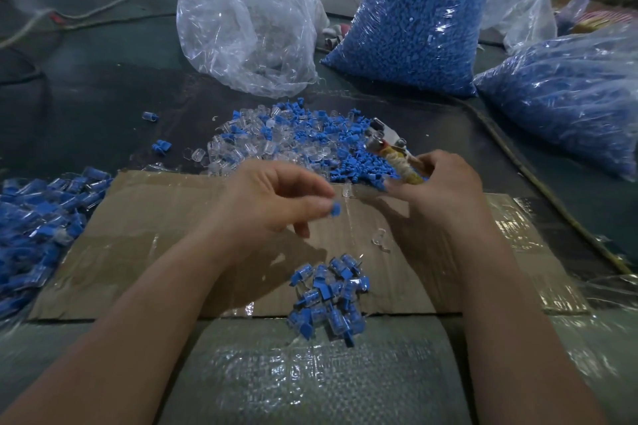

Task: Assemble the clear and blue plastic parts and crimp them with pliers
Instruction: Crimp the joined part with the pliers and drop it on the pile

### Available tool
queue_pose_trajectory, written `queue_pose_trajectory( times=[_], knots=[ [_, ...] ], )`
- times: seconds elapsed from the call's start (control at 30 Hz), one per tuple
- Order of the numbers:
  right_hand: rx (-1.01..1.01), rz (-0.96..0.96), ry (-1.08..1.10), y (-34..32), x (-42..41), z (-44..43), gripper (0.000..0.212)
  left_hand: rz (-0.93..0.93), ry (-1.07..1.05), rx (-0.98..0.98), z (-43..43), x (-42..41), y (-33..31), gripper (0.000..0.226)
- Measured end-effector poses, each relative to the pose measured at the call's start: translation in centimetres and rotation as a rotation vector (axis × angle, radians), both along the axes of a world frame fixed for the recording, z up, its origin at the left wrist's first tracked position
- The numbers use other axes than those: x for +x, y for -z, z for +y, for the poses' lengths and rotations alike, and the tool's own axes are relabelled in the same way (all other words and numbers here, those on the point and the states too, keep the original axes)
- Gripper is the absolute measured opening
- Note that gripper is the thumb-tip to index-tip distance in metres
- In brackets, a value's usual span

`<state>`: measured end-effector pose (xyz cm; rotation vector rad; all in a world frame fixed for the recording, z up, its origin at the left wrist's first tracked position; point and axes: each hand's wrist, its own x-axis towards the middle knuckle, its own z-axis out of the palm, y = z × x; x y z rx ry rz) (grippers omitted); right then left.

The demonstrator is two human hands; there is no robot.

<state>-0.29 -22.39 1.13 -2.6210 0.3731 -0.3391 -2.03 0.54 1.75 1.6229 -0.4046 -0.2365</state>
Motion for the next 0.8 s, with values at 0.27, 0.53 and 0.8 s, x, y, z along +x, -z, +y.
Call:
queue_pose_trajectory(
  times=[0.27,0.53,0.8],
  knots=[
    [-0.031,0.159,0.129,0.5,0.3,-2.1,0.063,-0.008,0.334,0.170,-0.2,-0.4,0.3,0.016],
    [-0.044,0.209,0.148,0.6,0.2,-2.3,0.070,-0.254,-0.393,0.374,-0.7,0.4,1.0,0.018],
    [-0.071,0.252,0.130,0.6,0.2,-2.1,0.082,-0.460,-0.289,0.813,-0.5,0.9,1.7,0.040]
  ],
)
